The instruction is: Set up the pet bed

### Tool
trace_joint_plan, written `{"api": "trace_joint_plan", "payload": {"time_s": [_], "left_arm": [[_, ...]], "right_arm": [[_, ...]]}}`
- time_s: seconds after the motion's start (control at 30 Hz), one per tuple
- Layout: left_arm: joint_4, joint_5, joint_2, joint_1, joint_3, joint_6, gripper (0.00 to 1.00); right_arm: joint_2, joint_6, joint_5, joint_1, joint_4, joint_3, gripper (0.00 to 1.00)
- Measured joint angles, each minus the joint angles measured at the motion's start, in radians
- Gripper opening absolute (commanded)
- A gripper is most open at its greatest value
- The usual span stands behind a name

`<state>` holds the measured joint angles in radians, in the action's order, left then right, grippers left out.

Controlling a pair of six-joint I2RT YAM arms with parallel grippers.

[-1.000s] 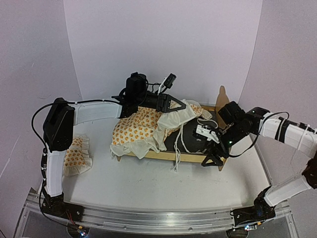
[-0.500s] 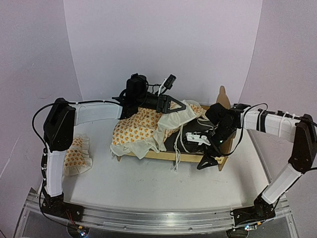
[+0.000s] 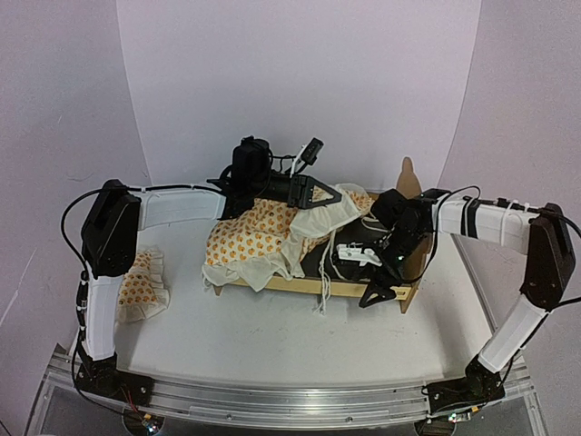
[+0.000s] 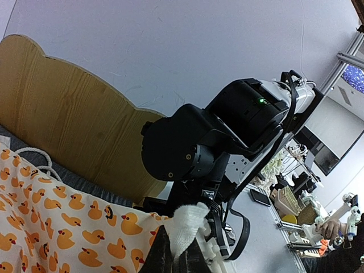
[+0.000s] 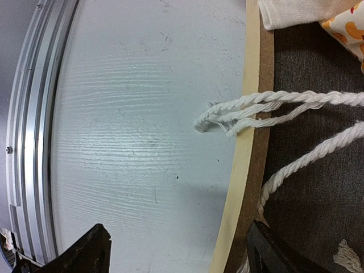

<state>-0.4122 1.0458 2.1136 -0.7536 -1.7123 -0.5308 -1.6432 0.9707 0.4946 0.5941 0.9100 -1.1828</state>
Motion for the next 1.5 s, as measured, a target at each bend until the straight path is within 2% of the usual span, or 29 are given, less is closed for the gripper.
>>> {"api": "trace_joint_plan", "payload": {"time_s": [0.43, 0.63, 0.87, 1.37, 1.5], "left_arm": [[-0.01, 0.0, 0.001, 0.0, 0.0, -0.017, 0.0], [-0.014, 0.0, 0.001, 0.0, 0.0, -0.02, 0.0], [-0.029, -0.002, 0.016, 0.0, 0.0, -0.025, 0.0], [-0.066, -0.039, 0.052, -0.026, 0.085, -0.063, 0.0], [-0.082, -0.051, 0.069, -0.047, 0.089, -0.074, 0.0]], "right_arm": [[-0.078, -0.031, -0.103, 0.02, 0.01, -0.032, 0.76], [-0.08, -0.014, -0.151, 0.044, 0.024, -0.033, 0.7], [-0.093, 0.0, -0.206, 0.055, 0.05, -0.042, 0.7], [-0.192, -0.139, -0.402, 0.12, 0.043, -0.009, 0.82], [-0.184, -0.197, -0.43, 0.125, 0.047, -0.001, 0.94]]}}
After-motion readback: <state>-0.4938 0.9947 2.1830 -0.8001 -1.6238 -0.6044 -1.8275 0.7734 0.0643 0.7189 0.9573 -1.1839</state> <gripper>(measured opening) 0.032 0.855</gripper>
